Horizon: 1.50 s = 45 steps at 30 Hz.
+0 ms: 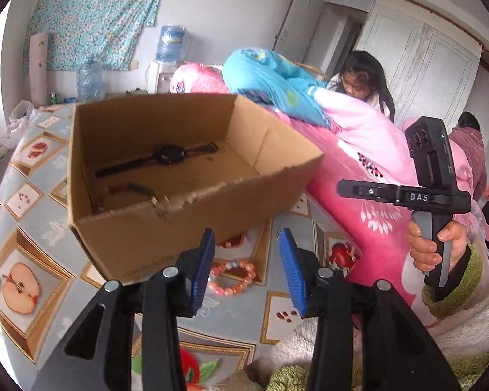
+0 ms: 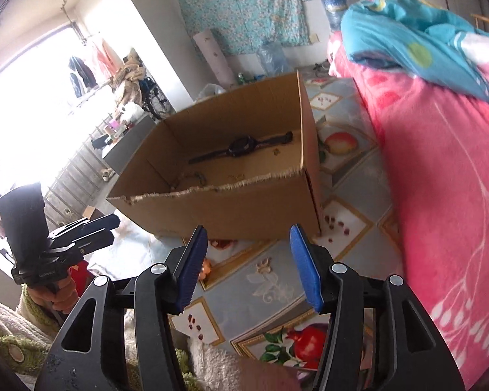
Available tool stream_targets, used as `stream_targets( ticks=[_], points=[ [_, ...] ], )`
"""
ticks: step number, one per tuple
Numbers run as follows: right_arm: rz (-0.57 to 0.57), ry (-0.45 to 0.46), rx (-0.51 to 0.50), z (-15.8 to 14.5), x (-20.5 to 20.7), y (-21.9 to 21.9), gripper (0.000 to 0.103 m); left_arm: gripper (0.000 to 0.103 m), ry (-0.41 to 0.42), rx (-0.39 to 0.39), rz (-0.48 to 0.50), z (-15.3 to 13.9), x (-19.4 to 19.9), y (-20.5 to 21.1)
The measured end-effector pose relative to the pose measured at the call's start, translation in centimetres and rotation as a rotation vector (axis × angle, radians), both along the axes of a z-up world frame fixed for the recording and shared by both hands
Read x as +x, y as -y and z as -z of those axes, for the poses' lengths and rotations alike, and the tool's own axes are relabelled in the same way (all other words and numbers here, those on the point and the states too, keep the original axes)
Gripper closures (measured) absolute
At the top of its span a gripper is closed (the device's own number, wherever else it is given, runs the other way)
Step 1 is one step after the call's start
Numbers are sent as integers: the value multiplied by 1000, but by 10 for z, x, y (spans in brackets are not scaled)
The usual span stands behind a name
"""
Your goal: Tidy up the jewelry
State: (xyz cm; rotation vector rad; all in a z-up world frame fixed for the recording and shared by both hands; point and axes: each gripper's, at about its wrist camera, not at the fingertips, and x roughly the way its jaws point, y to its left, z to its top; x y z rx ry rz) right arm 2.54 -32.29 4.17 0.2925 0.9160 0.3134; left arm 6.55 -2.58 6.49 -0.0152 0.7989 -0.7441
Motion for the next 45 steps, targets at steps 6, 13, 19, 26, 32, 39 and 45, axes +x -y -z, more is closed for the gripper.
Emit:
stream_targets(
  ticks=[6, 13, 19, 26, 32, 39, 45],
  points=[
    [53, -129, -111, 40, 10, -17, 52, 63, 3, 109, 24, 47, -2, 39],
    [73, -123, -75, 40, 11, -13, 52, 70, 69, 298, 53, 80, 0, 76],
    [71, -107, -55, 42, 9, -9, 52, 81, 76, 307, 7, 88, 4, 78],
    [25, -88, -78, 45, 10, -17, 53, 94, 64, 303, -44, 88, 7, 68],
    [-62, -60, -166, 47, 15, -39, 55, 94, 38, 306, -111, 86, 6, 52],
    [-99, -94, -193, 59, 29, -50, 60, 94, 25, 306, -160, 85, 11, 41],
    [-144, -107, -160, 62, 29, -62, 62, 94, 26, 298, -161, 85, 10, 34]
  ],
)
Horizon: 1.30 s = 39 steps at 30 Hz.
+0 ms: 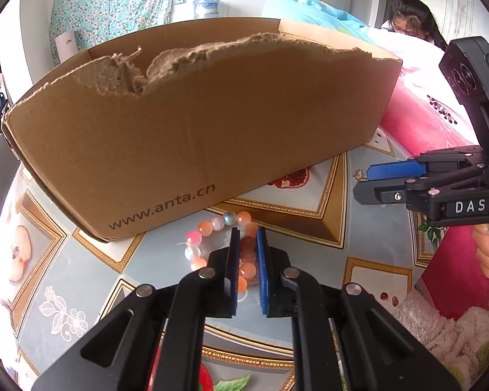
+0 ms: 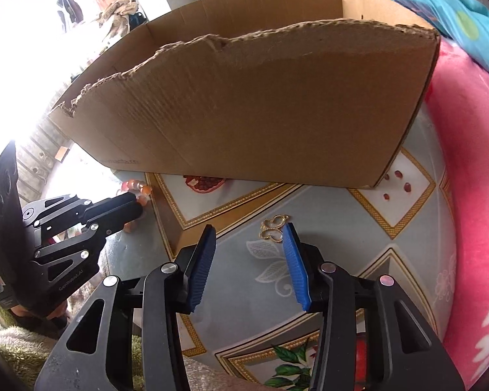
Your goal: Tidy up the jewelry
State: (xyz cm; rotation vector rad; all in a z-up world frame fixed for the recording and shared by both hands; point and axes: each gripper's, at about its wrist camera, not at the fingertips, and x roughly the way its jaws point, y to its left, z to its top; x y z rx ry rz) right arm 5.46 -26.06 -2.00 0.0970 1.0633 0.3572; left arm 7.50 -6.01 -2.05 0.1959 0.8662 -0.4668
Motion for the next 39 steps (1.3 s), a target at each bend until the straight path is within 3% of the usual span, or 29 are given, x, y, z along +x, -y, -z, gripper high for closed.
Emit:
stream_targets(
  ticks=[13, 25, 39],
  points=[
    [69, 16, -88, -3, -1, 5, 62, 94, -3, -11, 0, 0, 0, -2],
    [90, 57, -170, 3, -4, -13, 77, 94, -2, -10, 0, 0, 0, -2],
    [126, 13, -122, -5, 2, 3, 84, 94, -5, -15, -2, 0, 0, -1]
  ],
)
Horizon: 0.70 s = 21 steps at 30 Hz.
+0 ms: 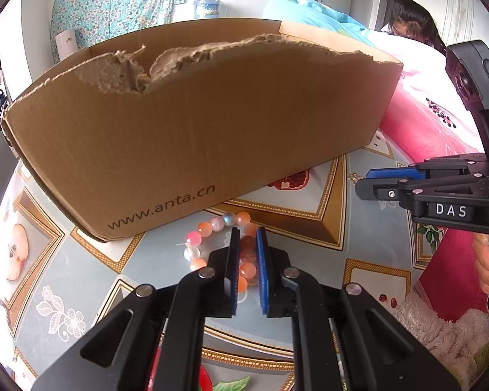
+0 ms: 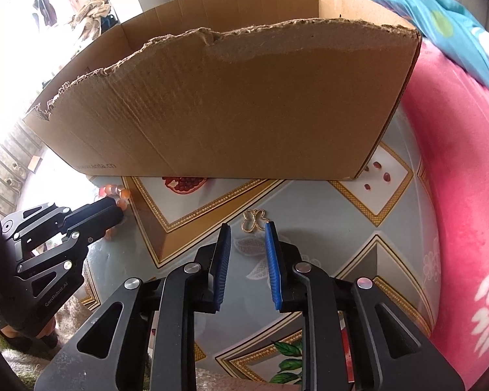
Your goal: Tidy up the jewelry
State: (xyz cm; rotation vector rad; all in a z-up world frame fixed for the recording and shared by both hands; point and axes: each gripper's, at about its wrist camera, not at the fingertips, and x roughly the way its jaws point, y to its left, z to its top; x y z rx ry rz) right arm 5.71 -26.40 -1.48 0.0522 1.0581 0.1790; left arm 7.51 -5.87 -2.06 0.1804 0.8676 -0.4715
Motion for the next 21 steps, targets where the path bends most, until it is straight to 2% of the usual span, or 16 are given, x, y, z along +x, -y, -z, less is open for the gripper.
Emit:
stream_targets(
  ticks=[10, 16, 18, 21],
  points=[
    [3, 12, -11, -1, 14, -7, 84, 94, 1, -2, 0, 0, 0, 0],
    [-46, 32, -73, 5, 4, -26, 84, 94, 0, -2, 0, 0, 0, 0],
    [-67, 40, -105, 4, 3, -31, 80, 94, 0, -2, 0, 0, 0, 0],
    [-86, 30, -116, 7, 6, -34, 80, 94, 1, -3, 0, 0, 0, 0]
  ],
)
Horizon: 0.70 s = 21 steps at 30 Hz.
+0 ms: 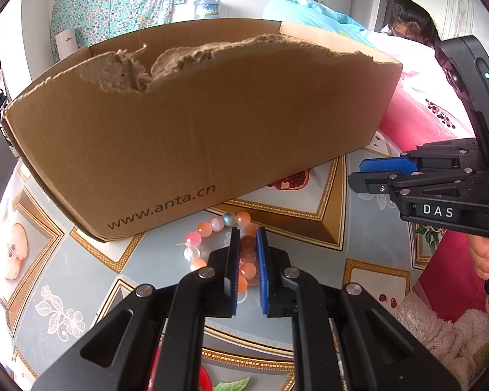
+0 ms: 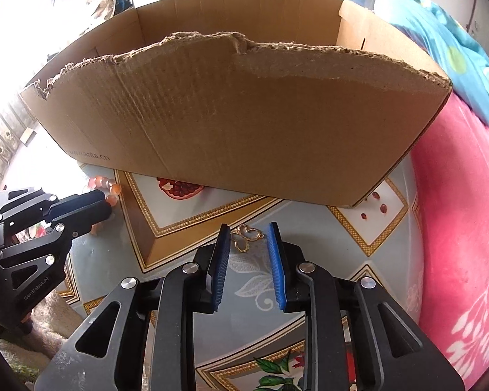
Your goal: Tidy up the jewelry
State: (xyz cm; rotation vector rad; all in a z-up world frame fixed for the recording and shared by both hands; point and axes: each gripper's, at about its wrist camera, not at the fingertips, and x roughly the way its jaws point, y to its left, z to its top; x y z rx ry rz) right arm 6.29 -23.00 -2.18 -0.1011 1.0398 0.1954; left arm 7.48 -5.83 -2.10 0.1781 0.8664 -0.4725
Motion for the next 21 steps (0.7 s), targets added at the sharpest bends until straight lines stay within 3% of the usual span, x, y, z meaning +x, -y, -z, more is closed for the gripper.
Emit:
stream_targets(
  ticks=[21],
  points=[
    [-33, -16, -5, -3, 3, -5, 78, 93, 0, -1, 2, -1, 0, 0]
  ],
)
